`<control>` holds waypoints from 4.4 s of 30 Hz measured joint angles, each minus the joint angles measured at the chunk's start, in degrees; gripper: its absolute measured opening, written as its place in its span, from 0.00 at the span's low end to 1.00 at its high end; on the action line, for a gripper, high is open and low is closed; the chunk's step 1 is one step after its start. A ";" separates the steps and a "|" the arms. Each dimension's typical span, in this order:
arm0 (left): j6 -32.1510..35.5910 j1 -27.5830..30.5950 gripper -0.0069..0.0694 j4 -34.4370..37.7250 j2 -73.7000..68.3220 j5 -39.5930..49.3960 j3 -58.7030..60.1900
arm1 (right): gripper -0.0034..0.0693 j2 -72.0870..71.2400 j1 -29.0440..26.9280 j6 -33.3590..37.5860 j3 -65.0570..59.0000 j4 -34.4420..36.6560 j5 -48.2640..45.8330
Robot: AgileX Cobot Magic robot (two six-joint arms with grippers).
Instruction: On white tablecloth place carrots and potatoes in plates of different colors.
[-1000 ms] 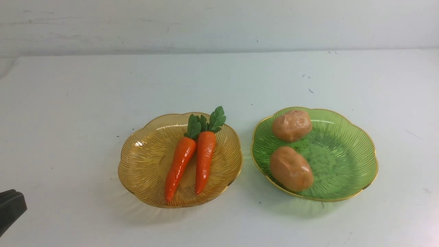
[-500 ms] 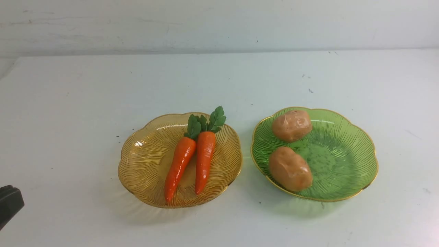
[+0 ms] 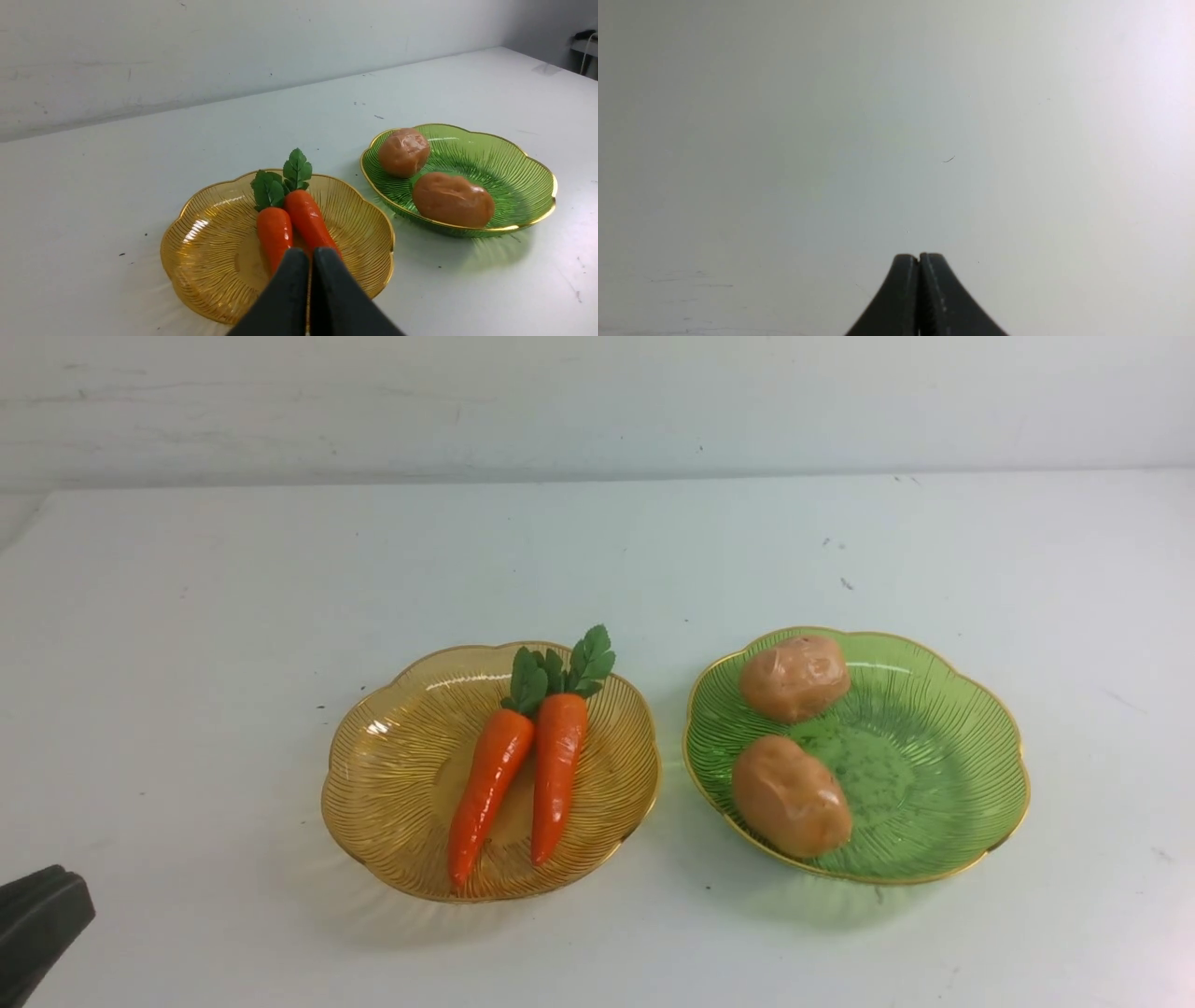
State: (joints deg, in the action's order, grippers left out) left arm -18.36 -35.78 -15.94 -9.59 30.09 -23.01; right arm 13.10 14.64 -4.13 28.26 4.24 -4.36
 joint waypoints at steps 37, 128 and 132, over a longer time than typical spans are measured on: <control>26.50 33.50 0.09 19.99 10.30 -8.36 24.62 | 0.03 0.00 0.00 0.18 0.00 0.00 -0.05; 26.50 33.50 0.09 19.99 10.37 -8.34 24.62 | 0.03 -13.64 -16.79 -2.49 -29.85 -10.40 -17.84; 26.50 33.50 0.09 19.99 10.37 -8.34 24.62 | 0.03 -13.64 -16.79 -2.49 -29.85 -10.40 -17.84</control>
State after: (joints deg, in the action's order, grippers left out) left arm 8.13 -2.27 4.05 0.78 21.75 1.60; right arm -0.54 -2.15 -6.62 -1.59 -6.17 -22.20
